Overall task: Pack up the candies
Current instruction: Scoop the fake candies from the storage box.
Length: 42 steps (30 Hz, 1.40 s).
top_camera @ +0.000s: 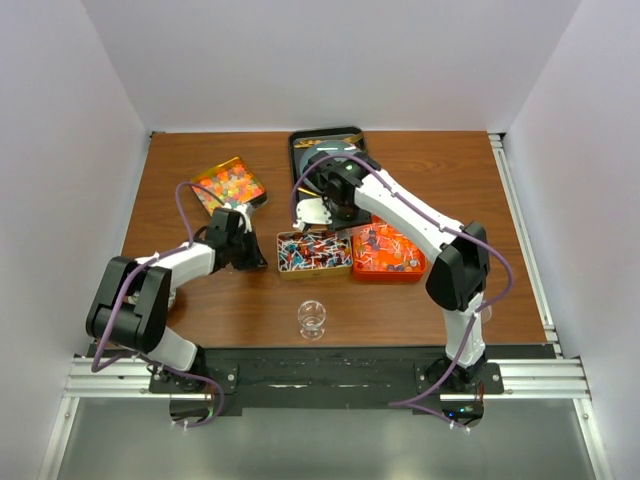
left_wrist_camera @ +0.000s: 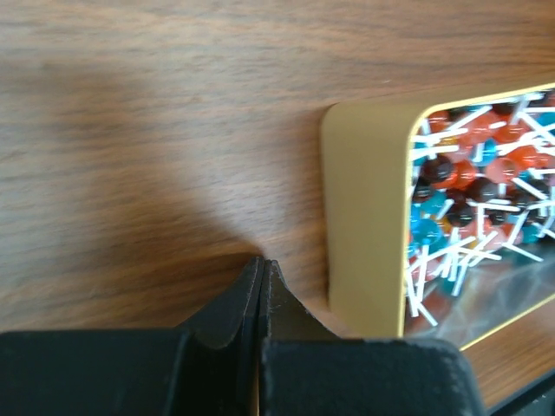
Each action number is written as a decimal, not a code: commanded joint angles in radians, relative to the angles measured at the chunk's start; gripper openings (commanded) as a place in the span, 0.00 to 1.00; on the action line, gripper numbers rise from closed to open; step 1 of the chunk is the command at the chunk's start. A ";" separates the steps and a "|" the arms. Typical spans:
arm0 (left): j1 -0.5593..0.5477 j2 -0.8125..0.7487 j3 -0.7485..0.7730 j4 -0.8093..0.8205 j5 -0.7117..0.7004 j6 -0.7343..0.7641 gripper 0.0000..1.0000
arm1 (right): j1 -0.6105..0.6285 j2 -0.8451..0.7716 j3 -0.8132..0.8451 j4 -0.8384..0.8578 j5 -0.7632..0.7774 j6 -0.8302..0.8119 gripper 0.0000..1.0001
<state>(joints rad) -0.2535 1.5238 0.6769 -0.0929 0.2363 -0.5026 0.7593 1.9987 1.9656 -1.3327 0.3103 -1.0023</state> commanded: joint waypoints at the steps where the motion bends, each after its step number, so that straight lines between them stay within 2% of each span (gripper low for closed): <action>1: 0.002 -0.001 -0.048 0.146 0.072 -0.017 0.00 | 0.024 0.038 0.041 -0.120 0.061 0.018 0.00; 10: 0.002 0.004 -0.097 0.214 0.109 -0.033 0.00 | 0.049 0.092 -0.019 -0.128 0.190 0.013 0.00; 19: -0.016 0.064 -0.109 0.334 0.211 -0.063 0.00 | 0.075 0.106 -0.059 -0.077 0.075 0.013 0.00; 26: -0.024 0.062 -0.112 0.335 0.218 -0.073 0.00 | 0.109 0.164 -0.008 -0.059 0.036 0.036 0.00; 34: -0.023 0.058 -0.103 0.328 0.215 -0.073 0.00 | 0.118 0.244 0.042 0.000 -0.036 0.140 0.00; 42: -0.015 0.070 -0.053 0.280 0.206 -0.077 0.00 | 0.115 0.261 0.033 0.118 -0.201 0.234 0.00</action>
<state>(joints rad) -0.2630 1.5803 0.5808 0.2100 0.4175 -0.5663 0.8696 2.2581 1.9804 -1.2877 0.2340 -0.8467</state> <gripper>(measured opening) 0.012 0.327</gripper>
